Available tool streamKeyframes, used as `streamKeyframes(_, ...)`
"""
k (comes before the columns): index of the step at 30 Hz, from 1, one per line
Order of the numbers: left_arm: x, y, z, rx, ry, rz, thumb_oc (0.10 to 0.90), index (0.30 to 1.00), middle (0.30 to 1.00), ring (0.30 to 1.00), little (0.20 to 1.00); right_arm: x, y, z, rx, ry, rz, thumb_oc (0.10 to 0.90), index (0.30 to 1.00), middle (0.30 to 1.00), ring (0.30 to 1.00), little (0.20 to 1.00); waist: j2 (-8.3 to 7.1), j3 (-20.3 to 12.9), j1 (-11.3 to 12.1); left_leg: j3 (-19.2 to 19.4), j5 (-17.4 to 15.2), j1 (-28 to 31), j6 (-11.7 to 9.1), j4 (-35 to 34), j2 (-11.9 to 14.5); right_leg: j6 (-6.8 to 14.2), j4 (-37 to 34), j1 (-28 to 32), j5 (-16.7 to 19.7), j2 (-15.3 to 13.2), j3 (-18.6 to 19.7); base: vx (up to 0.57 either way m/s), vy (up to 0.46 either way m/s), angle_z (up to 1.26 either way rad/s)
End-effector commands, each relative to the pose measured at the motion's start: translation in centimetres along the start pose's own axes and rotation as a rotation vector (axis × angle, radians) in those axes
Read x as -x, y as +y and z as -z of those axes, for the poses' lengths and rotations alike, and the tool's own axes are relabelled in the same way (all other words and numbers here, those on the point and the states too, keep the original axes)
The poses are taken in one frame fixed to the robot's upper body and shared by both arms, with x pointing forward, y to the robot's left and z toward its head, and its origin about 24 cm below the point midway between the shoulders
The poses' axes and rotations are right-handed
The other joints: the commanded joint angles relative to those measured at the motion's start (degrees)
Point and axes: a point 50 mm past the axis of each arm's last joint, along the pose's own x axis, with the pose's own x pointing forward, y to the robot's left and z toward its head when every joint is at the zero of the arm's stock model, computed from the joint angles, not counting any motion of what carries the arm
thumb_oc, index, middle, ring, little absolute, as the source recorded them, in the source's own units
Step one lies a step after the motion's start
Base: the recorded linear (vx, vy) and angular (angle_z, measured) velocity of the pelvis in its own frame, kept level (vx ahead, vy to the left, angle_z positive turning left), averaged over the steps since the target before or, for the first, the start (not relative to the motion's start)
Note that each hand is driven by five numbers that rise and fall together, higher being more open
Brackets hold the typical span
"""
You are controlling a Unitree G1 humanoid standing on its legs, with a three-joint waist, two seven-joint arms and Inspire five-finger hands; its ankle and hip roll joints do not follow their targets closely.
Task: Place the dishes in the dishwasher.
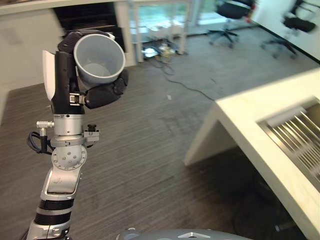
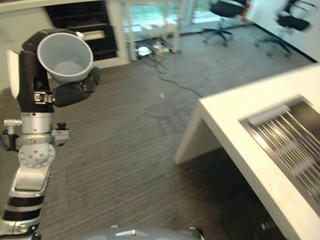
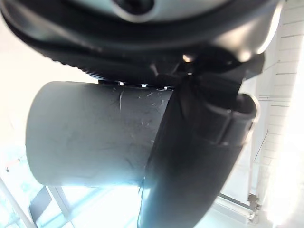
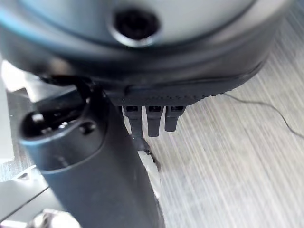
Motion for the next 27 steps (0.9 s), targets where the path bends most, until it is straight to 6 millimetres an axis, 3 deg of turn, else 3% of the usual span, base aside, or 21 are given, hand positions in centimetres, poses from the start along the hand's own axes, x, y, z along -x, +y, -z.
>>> streamKeyframes(1,-1.8,0.7,-6.3,0.099,-0.374,-0.043,0.4,0.3,0.3,0.3,0.3,-0.5,1.5,-6.3,-0.048,-0.194,-0.046,0.8,0.9,0.9,0.9,0.9,-0.57,0.2,-3.6,-6.4,-1.0,6.2,-3.1,-9.3,0.8,8.3,-4.4,-10.9,-4.0,7.2,28.9,0.15,0.348,1.32)
streamKeyframes(3,-1.9,0.7,-6.3,0.099,-0.376,-0.043,0.4,0.3,0.3,0.3,0.3,-0.5,1.5,-6.4,-0.049,-0.197,-0.046,0.8,0.9,0.9,0.9,0.9,-0.72,0.1,-3.1,-5.8,-0.7,5.9,-3.1,-9.3,0.7,8.2,-3.8,-11.8,-4.0,7.2,29.7,0.11,0.193,1.24)
streamKeyframes(4,-2.0,0.3,-6.2,0.142,-0.369,-0.037,0.4,0.3,0.3,0.3,0.3,-0.5,2.0,-6.4,-0.055,-0.197,-0.065,0.8,0.9,0.9,0.9,0.9,-0.2,0.4,-4.0,-9.0,-1.0,6.1,-2.5,-9.3,-0.4,7.6,-3.8,-12.2,-6.1,11.1,38.2,0.17,0.305,0.91)
streamKeyframes(5,-2.2,-0.3,-6.0,0.17,-0.365,-0.027,0.4,0.3,0.3,0.3,0.3,-0.5,2.3,-6.1,-0.056,-0.189,-0.081,0.8,0.9,0.9,0.9,0.9,0.38,0.5,-4.0,-11.5,-0.8,5.3,-2.0,-9.3,-1.6,6.5,-4.4,-11.9,-9.6,14.6,41.7,0.29,0.461,1.19)
streamKeyframes(6,-2.5,-1.1,-5.9,0.193,-0.358,-0.001,0.4,0.3,0.3,0.3,0.3,-0.5,2.4,-5.5,-0.073,-0.172,-0.091,0.8,0.9,0.9,0.9,0.9,0.86,0.5,-4.7,-16.7,-0.6,3.9,-1.1,-9.3,-4.0,5.1,-6.0,-11.5,-12.0,18.7,46.7,0.25,0.373,1.13)
streamKeyframes(7,-2.6,-1.5,-5.6,0.201,-0.343,0.009,0.4,0.3,0.3,0.3,0.3,-0.5,2.5,-5.6,-0.075,-0.172,-0.093,0.8,0.9,0.9,0.9,0.9,0.97,0.4,-5.2,-19.0,-0.2,3.2,-0.7,-9.3,-4.8,4.4,-6.8,-12.2,-12.2,20.5,48.1,0.2,0.216,2.99)
streamKeyframes(8,-2.6,-1.5,-5.6,0.202,-0.344,0.009,0.4,0.3,0.3,0.3,0.3,-0.5,2.4,-5.6,-0.077,-0.172,-0.093,0.8,0.9,0.9,0.9,0.9,1.14,0.3,-5.6,-19.5,-0.3,3.1,-0.8,-9.3,-4.6,4.4,-6.8,-12.1,-12.4,20.5,47.6,0.11,0.099,3.78)
streamKeyframes(9,-2.7,-2.4,-5.1,0.241,-0.31,0.044,0.4,0.3,0.3,0.3,0.3,-0.5,2.5,-5.9,-0.077,-0.177,-0.092,0.8,0.9,0.9,0.9,0.9,0.84,0.5,-5.2,-23.1,0.9,2.0,-0.6,-9.3,-5.9,4.0,-7.5,-13.7,-11.8,22.2,47.6,0.05,0.044,3.21)
streamKeyframes(12,-2.8,-2.7,-4.6,0.24,-0.285,0.053,0.4,0.3,0.3,0.3,0.3,-0.5,2.4,-5.8,-0.083,-0.171,-0.085,0.8,0.9,0.9,0.9,0.9,0.05,0.8,-3.9,-25.7,1.5,1.6,-0.6,-9.3,-7.0,3.8,-8.2,-12.0,-11.7,20.8,44.5,0.02,0.015,1.16)
streamKeyframes(14,-1.9,-2.8,-3.0,0.273,-0.181,0.039,0.4,0.3,0.3,0.3,0.3,-0.6,2.0,-6.0,-0.066,-0.165,-0.075,0.8,0.9,0.9,0.9,0.9,-0.43,-0.5,-2.5,-27.7,1.1,2.4,-0.1,-9.3,-7.6,3.0,-9.1,-8.9,-13.0,21.5,45.5,0.14,-0.046,1.15)
streamKeyframes(17,-0.6,-2.2,-1.9,0.268,-0.091,0.026,0.4,0.3,0.3,0.3,0.3,-0.6,1.4,-6.9,-0.06,-0.192,-0.064,0.8,0.9,0.9,0.9,0.9,-0.6,-1.9,-0.4,-28.5,1.0,3.6,-0.2,-9.3,-7.7,2.5,-10.9,-6.3,-12.7,21.4,44.8,0.12,-0.057,0.1)
streamKeyframes(27,0.0,-2.1,-1.4,0.245,-0.05,0.042,0.4,0.3,0.3,0.3,0.3,-0.6,1.1,-6.9,-0.047,-0.193,-0.068,0.8,0.9,0.9,0.9,0.9,-0.36,-3.2,-0.3,-29.5,0.7,4.9,-0.1,-9.3,-7.7,1.7,-11.2,-4.1,-13.8,21.6,44.6,0.01,-0.012,0.04)
